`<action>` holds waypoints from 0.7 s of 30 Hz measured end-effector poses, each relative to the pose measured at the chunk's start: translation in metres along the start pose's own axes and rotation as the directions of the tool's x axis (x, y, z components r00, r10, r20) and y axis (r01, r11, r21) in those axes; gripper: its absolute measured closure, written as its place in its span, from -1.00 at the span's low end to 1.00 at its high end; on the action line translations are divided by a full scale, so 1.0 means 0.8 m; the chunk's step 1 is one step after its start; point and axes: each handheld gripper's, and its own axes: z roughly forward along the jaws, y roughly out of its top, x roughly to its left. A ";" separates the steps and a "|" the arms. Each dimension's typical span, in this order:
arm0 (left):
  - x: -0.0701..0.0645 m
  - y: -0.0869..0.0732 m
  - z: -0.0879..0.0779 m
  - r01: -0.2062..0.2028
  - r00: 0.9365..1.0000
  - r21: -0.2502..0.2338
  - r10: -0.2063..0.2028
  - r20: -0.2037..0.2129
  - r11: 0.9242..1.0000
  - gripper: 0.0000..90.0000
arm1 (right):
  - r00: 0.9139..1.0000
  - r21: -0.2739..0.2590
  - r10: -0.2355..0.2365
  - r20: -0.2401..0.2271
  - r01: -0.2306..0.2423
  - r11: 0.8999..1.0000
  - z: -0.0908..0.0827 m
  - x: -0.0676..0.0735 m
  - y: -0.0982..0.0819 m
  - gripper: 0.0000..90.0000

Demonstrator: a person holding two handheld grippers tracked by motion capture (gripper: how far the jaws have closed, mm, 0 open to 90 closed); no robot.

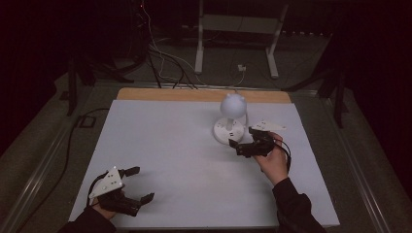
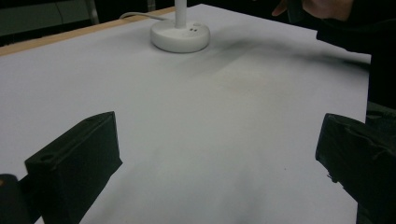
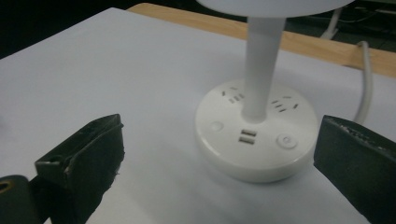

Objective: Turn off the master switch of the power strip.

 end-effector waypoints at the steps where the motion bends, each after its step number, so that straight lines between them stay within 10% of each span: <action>1: 0.000 0.000 0.000 -0.002 1.000 0.001 0.002 0.000 1.000 -0.99 | 1.000 -0.001 -0.001 -0.006 0.001 1.000 -0.002 0.001 -0.001 -0.96; 21: 0.000 0.000 0.000 -0.004 1.000 0.001 0.004 0.002 1.000 -0.99 | 0.991 0.053 -0.074 -0.113 0.080 0.995 -0.042 0.030 -0.032 -0.96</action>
